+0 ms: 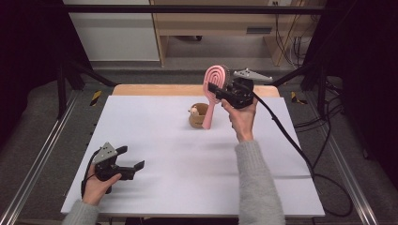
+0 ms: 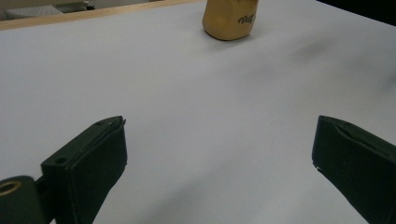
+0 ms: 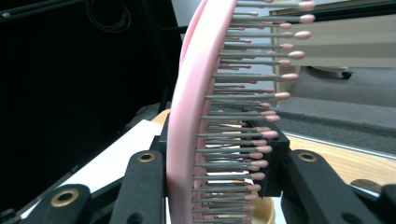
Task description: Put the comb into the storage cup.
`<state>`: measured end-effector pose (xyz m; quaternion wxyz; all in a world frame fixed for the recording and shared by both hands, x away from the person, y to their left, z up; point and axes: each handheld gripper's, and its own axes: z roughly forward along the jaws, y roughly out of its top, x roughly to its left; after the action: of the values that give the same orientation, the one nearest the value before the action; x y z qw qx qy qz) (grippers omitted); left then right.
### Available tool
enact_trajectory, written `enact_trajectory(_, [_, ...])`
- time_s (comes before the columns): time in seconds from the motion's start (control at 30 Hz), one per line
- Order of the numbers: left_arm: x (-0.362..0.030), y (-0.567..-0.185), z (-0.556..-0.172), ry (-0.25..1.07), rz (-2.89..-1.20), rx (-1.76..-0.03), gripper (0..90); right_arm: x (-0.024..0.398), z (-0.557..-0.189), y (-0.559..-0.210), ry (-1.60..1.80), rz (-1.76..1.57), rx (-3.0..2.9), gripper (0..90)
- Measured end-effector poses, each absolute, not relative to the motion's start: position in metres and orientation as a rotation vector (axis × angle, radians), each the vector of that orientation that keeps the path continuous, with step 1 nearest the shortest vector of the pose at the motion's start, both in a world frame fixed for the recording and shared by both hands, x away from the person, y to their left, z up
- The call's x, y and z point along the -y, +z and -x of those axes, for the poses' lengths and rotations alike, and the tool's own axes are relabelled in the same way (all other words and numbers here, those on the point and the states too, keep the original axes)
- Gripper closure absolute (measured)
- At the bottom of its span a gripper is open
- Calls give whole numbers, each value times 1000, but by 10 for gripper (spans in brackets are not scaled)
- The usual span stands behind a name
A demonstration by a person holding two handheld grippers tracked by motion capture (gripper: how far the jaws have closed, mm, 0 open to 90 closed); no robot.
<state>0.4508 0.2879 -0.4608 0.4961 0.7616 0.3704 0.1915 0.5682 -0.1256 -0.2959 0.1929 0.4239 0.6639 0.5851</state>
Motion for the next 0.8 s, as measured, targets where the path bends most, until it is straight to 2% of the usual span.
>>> enact_trajectory(0.8, [-287,-463,-452,460,-1851,-901,30,129,-593,-289,1619,-1233,-1791,628])
